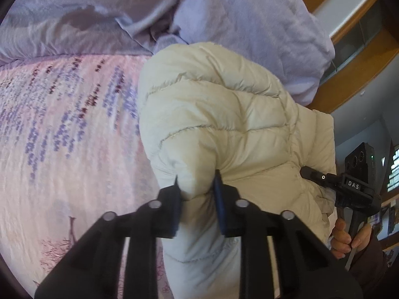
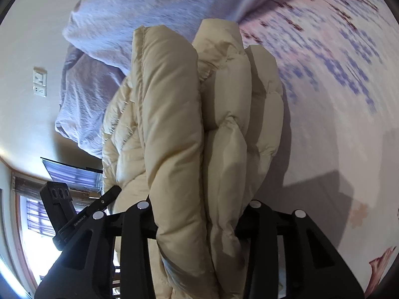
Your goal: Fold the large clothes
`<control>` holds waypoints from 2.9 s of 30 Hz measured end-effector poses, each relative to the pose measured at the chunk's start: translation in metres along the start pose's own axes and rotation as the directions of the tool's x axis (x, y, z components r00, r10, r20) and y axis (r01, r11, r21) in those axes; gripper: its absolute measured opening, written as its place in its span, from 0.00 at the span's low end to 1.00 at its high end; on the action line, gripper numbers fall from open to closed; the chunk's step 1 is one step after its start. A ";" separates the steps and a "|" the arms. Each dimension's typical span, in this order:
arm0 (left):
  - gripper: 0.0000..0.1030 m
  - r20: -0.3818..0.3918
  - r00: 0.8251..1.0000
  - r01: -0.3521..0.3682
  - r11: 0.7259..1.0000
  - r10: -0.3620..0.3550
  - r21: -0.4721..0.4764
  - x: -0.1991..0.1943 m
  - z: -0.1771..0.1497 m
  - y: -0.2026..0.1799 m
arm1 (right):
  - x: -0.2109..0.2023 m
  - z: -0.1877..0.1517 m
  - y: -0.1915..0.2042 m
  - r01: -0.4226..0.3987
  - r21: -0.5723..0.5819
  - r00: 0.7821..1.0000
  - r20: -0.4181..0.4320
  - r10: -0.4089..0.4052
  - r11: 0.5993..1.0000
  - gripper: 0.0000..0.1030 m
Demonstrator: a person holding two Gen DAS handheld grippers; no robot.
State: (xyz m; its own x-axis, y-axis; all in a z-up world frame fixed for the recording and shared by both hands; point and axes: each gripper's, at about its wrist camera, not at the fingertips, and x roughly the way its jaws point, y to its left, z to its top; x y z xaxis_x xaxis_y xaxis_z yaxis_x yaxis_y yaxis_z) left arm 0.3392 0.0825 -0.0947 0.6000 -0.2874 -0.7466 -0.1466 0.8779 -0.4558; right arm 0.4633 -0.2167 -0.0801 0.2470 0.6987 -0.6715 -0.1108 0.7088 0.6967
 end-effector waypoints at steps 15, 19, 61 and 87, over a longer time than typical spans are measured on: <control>0.71 -0.044 0.998 -0.045 0.996 0.042 -0.076 0.010 0.009 0.045 | 0.032 0.015 0.020 0.001 -0.012 1.000 -0.028 -0.001 1.000 0.35; 0.84 -0.081 0.997 -0.018 0.991 0.007 -0.131 0.030 0.009 0.049 | 0.030 0.013 0.012 0.000 0.008 0.999 -0.033 0.001 1.000 0.35; 0.67 0.153 0.921 -0.358 0.934 0.357 -0.025 -0.049 0.021 0.088 | 0.057 0.027 0.135 0.306 -0.214 0.947 0.172 -0.272 0.928 0.65; 0.76 0.149 0.920 -0.377 0.922 0.362 0.086 -0.031 0.002 0.049 | 0.090 -0.025 0.163 0.389 -0.457 0.921 0.206 -0.331 0.800 0.60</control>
State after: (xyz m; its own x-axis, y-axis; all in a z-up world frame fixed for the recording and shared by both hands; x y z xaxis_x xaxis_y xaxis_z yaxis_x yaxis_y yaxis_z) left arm 0.3148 0.1354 -0.0927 0.6163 0.1110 -0.7796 -0.2937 0.9510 -0.0968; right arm 0.4439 -0.0356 -0.0334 0.4625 0.3891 -0.7967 -0.4325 0.8834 0.1804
